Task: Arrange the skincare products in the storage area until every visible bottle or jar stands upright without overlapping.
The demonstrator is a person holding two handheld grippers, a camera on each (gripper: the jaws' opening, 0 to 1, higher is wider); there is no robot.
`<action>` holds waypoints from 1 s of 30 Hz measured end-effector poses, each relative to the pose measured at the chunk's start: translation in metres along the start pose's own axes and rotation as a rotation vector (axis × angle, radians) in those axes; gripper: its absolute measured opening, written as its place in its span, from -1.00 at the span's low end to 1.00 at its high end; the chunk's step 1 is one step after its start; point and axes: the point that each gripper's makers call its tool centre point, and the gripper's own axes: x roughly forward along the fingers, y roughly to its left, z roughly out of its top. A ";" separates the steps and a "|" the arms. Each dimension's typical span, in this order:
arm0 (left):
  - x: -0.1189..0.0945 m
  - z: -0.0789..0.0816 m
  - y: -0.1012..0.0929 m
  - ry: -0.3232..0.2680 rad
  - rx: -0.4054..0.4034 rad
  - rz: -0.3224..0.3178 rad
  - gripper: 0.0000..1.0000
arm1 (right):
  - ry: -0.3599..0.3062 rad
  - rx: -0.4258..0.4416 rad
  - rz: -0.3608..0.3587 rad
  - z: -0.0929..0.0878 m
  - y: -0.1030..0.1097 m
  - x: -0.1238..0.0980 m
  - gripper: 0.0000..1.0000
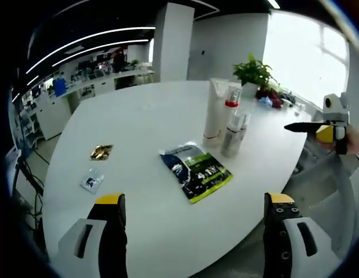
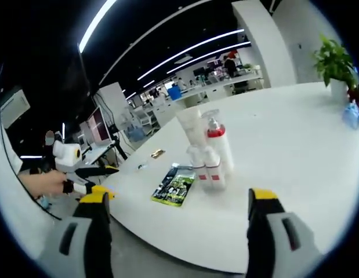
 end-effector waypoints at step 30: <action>-0.024 -0.009 0.025 -0.019 -0.042 0.088 0.94 | -0.003 -0.016 -0.071 -0.004 -0.015 -0.002 0.99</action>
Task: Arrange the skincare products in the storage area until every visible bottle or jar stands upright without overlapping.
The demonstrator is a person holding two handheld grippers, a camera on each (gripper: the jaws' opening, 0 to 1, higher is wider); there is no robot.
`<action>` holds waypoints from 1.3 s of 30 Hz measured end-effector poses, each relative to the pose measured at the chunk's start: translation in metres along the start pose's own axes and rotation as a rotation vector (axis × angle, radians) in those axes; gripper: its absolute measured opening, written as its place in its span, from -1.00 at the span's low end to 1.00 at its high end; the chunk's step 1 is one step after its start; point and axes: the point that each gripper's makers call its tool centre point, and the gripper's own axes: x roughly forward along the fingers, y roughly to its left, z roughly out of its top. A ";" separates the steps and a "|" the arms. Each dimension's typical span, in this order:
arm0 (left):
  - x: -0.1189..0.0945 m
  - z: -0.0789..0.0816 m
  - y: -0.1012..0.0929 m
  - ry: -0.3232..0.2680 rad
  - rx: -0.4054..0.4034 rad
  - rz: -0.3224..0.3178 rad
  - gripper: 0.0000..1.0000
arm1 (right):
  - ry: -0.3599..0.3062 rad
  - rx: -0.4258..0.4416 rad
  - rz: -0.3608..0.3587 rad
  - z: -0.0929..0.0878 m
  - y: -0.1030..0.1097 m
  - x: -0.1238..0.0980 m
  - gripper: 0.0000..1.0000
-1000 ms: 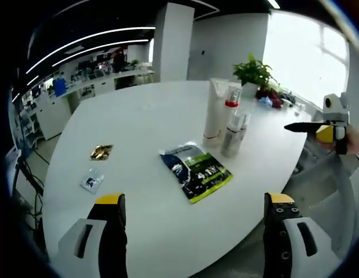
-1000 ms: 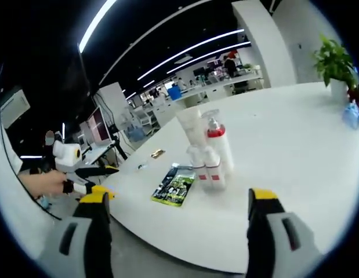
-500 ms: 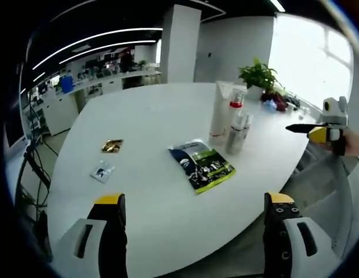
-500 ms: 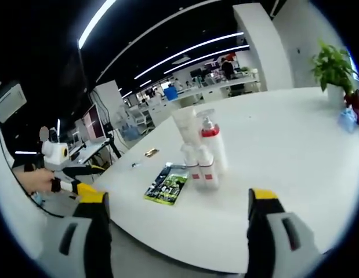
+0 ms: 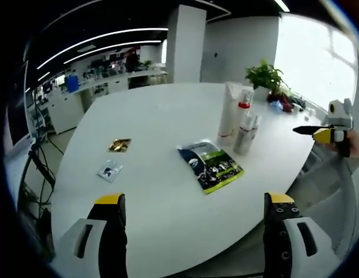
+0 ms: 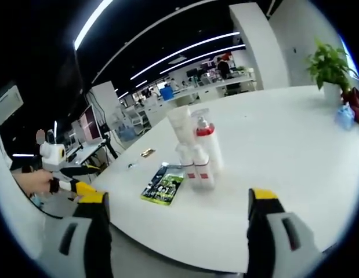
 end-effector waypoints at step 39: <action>0.064 -0.012 0.111 0.181 0.071 0.041 0.94 | 0.075 0.020 -0.021 -0.012 -0.006 0.005 0.99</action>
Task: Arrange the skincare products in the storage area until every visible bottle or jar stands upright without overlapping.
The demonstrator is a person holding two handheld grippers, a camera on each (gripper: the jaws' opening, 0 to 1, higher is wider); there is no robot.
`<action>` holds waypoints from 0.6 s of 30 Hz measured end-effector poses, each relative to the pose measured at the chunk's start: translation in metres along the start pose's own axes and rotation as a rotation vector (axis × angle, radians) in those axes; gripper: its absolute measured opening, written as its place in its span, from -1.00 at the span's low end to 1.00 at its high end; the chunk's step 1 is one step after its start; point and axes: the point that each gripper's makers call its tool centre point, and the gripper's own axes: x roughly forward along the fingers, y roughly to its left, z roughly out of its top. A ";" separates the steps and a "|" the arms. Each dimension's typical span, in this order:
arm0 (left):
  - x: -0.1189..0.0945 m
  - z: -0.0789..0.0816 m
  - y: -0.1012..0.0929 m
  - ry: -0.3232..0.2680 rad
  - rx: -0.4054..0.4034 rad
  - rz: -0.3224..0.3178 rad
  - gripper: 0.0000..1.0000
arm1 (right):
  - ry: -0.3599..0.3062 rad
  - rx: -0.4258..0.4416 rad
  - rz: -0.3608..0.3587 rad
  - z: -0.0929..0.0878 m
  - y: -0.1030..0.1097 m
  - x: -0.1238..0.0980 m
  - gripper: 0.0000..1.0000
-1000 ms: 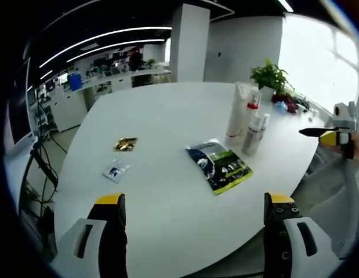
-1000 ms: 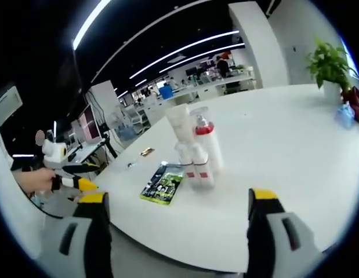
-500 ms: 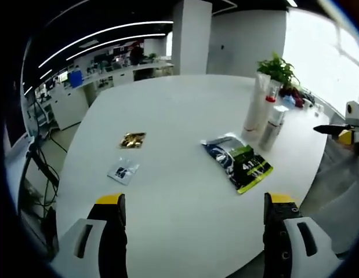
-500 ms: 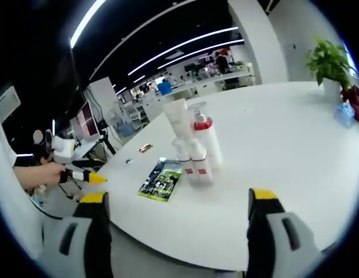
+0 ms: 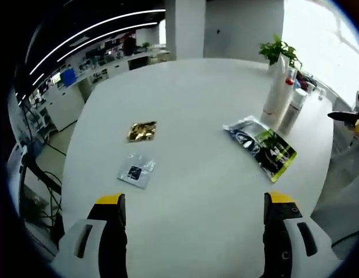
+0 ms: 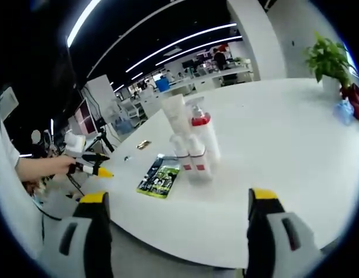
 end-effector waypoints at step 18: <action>0.040 0.006 0.051 0.096 0.057 0.000 0.92 | 0.025 0.021 -0.017 -0.004 -0.004 0.001 0.99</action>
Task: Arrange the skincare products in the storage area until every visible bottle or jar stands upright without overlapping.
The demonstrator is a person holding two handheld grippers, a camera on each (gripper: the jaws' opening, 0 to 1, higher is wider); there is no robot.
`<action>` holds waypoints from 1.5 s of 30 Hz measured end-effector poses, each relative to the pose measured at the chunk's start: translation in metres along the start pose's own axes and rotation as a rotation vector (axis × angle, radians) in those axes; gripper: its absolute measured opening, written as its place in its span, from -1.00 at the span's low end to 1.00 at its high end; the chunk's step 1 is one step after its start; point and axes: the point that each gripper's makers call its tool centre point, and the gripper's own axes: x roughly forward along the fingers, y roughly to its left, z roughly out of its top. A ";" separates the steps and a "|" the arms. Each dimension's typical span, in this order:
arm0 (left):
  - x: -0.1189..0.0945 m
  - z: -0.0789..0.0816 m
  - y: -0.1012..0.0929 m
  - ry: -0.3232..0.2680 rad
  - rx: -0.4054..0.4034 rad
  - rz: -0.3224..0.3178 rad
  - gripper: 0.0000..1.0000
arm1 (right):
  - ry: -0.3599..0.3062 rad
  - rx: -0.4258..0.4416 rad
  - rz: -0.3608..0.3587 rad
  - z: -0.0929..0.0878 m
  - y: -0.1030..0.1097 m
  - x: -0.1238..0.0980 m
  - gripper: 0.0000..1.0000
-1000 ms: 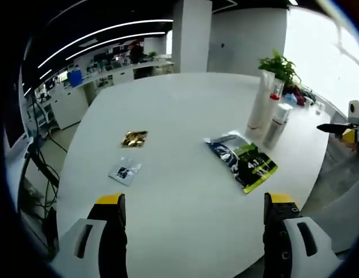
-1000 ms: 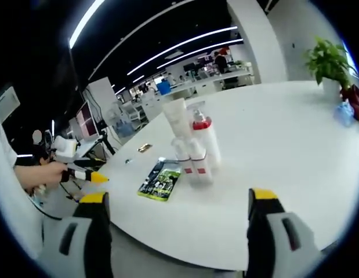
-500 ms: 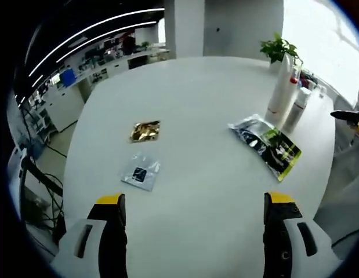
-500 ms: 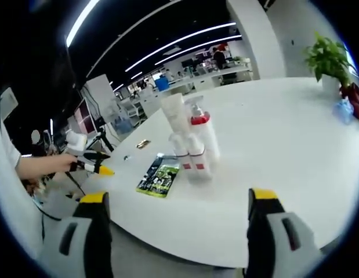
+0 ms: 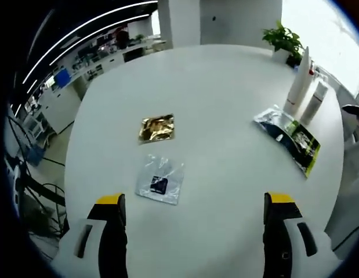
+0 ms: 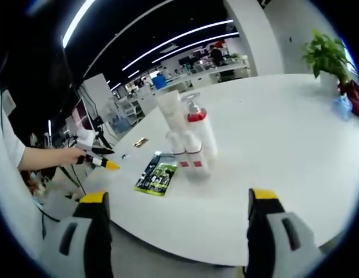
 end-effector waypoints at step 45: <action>0.036 0.010 0.039 0.202 0.084 -0.086 -0.26 | 0.011 0.017 -0.023 -0.003 -0.010 0.001 0.99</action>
